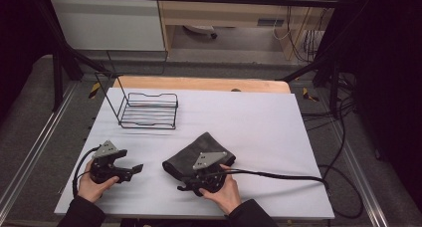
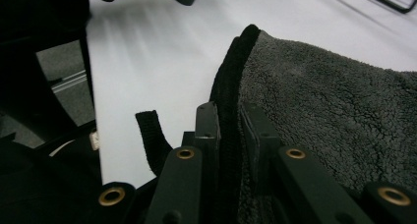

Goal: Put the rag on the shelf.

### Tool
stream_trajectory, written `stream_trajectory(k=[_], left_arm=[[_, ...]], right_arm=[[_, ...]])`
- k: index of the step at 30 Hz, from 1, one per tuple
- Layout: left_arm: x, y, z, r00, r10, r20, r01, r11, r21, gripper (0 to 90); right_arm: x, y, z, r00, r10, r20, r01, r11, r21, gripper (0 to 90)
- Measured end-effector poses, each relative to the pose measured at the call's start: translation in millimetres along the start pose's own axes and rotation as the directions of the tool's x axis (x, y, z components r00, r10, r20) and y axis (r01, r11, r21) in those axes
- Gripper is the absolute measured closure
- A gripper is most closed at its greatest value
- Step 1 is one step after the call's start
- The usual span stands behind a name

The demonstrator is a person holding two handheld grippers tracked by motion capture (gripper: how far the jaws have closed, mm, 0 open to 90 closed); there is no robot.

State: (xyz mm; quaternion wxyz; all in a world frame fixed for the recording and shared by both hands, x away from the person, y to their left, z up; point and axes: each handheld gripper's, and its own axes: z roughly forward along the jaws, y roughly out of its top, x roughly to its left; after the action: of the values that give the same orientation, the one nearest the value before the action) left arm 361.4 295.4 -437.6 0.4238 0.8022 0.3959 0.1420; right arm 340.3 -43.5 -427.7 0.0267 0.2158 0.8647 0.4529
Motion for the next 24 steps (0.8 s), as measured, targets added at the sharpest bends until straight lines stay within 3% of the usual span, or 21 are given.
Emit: stream_trajectory(k=[9,15,16,20,24], left_arm=[[-0.2,0.1,0.0,1.0000,-0.002,0.002,0.002,1.0000,0.002,10.7],[-1.2,1.0,-0.2,0.9999,-0.006,0.010,0.006,1.0000,0.006,10.7],[-1.4,1.5,-0.5,0.9999,-0.008,0.011,0.008,1.0000,0.005,10.9],[-2.5,4.3,-1.7,0.9999,-0.015,0.005,0.015,0.9999,0.005,11.2],[-5.5,10.7,-2.4,0.9996,-0.027,0.004,0.027,0.9995,0.015,13.4]], right_arm=[[5.1,-6.2,12.2,0.9994,0.003,-0.034,-0.002,0.999,0.034,77.6],[5.5,-6.9,12.0,0.9985,0.014,-0.052,-0.013,0.999,0.031,65.9],[6.3,-5.1,8.2,0.9989,0.012,-0.045,-0.011,1.000,0.021,59.2],[4.5,-1.6,-1.8,0.9998,0.004,-0.020,-0.004,1.000,-0.001,53.6],[-9.9,-0.4,-22.1,0.9980,0.024,0.058,-0.021,0.999,-0.044,46.4]])
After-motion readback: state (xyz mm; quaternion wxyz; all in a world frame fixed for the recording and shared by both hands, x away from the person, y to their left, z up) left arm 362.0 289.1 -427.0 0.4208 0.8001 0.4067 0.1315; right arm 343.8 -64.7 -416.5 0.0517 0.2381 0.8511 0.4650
